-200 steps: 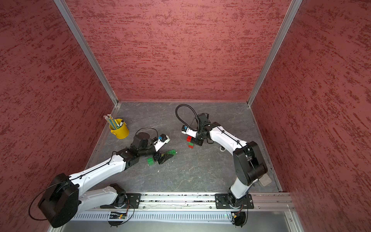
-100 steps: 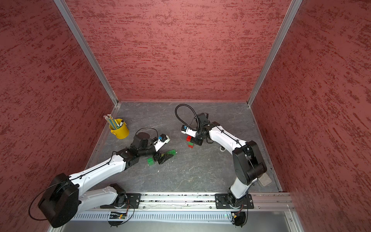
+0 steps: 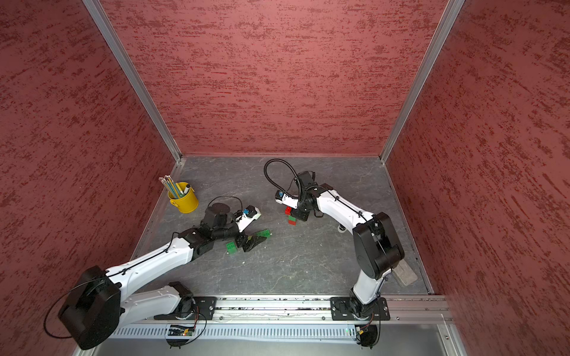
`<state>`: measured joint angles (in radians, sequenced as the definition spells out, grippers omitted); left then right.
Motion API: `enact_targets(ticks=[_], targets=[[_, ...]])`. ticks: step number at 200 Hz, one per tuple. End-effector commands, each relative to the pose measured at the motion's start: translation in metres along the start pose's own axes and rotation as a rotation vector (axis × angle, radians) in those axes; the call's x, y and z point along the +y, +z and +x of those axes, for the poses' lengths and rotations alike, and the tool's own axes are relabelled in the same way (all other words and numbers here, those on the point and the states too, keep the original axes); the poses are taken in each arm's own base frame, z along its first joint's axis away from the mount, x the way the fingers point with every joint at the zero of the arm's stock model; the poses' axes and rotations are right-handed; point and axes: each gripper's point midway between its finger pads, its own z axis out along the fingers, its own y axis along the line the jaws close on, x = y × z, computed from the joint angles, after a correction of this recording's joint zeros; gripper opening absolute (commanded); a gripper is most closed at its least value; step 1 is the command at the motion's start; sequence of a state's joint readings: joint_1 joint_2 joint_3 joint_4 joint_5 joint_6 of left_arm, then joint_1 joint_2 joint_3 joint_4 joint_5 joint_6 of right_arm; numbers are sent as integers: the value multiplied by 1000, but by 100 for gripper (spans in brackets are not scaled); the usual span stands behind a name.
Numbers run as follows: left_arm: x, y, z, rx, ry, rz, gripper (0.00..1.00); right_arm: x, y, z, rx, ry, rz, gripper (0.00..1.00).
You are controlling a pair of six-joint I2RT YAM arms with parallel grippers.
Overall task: Assemble a spoon with lego
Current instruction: Assemble the lego brick with the lego brick.
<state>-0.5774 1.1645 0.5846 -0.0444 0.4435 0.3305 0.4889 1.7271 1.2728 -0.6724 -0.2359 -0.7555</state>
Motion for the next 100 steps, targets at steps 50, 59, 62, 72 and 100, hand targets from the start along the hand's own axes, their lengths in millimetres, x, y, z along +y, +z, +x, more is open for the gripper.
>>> enact_targets(ticks=[50, 59, 62, 72, 100], targets=[[0, -4, -3, -17, 22, -14, 100, 19, 22, 34, 137, 46, -98, 22], [0, -4, -3, -16, 21, -14, 100, 19, 24, 39, 151, 42, -92, 22], [0, -4, -3, -15, 21, -15, 100, 20, 24, 39, 152, 40, -93, 22], [0, -4, -3, -15, 21, -13, 100, 20, 25, 41, 153, 40, -89, 22], [0, -4, -3, -16, 22, -15, 100, 23, 24, 37, 133, 41, -109, 20]])
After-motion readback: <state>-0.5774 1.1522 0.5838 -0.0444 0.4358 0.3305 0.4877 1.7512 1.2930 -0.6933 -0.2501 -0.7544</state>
